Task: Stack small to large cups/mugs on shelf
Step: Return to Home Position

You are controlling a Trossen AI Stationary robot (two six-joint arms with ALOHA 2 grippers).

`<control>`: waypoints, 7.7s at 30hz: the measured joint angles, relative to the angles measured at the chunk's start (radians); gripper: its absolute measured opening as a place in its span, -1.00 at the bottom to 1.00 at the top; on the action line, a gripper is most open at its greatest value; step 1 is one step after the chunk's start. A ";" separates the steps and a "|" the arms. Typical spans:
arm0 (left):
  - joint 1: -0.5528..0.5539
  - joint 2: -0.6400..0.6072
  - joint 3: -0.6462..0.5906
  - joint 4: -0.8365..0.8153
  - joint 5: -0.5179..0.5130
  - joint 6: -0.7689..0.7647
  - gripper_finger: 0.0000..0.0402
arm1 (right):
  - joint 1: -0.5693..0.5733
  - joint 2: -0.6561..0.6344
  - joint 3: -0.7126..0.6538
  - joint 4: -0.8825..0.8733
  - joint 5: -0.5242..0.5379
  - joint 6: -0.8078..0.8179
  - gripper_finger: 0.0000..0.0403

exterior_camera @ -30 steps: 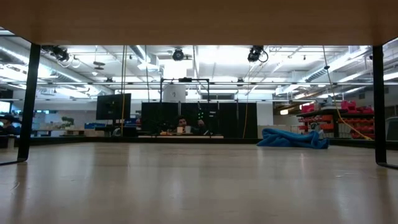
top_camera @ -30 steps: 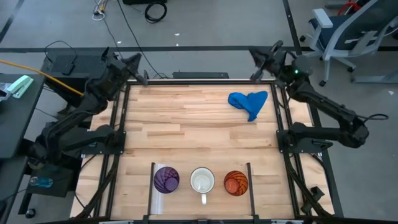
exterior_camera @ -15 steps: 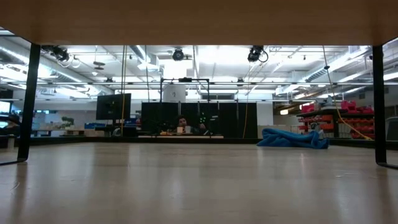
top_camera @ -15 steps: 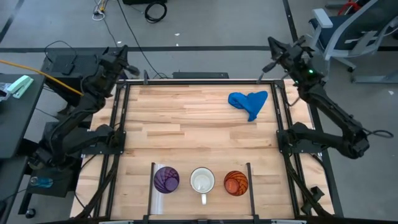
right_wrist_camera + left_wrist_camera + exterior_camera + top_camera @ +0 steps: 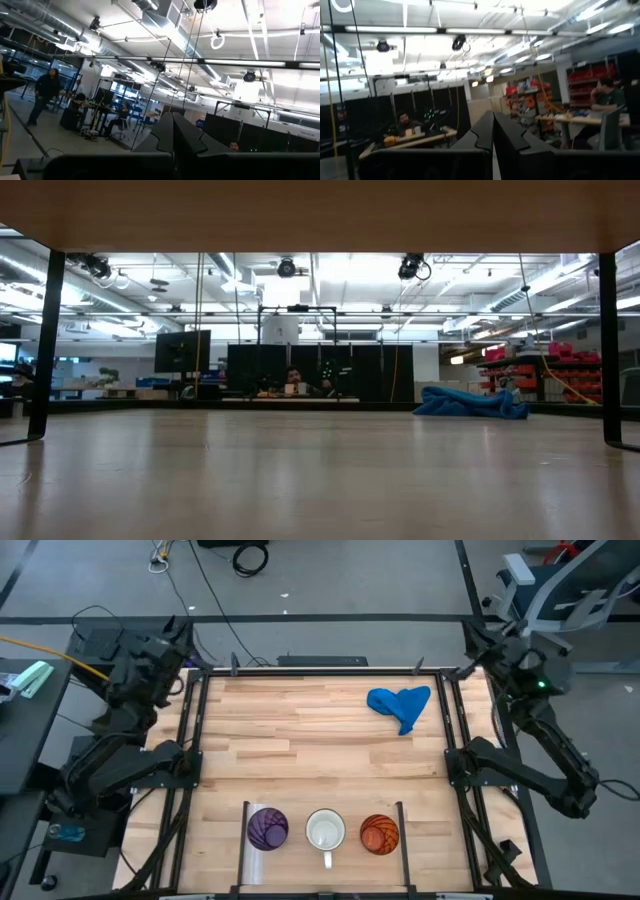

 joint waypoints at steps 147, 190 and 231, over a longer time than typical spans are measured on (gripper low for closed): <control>-0.074 -0.622 -0.657 -0.340 -0.143 -0.168 -0.84 | 0.023 -0.535 -0.792 -0.196 0.104 0.319 -0.92; -0.074 -0.622 -0.657 -0.340 -0.143 -0.168 -0.85 | 0.023 -0.535 -0.792 -0.195 0.104 0.319 -0.92; -0.074 -0.622 -0.657 -0.340 -0.143 -0.168 -0.89 | 0.023 -0.535 -0.792 -0.195 0.104 0.319 -0.92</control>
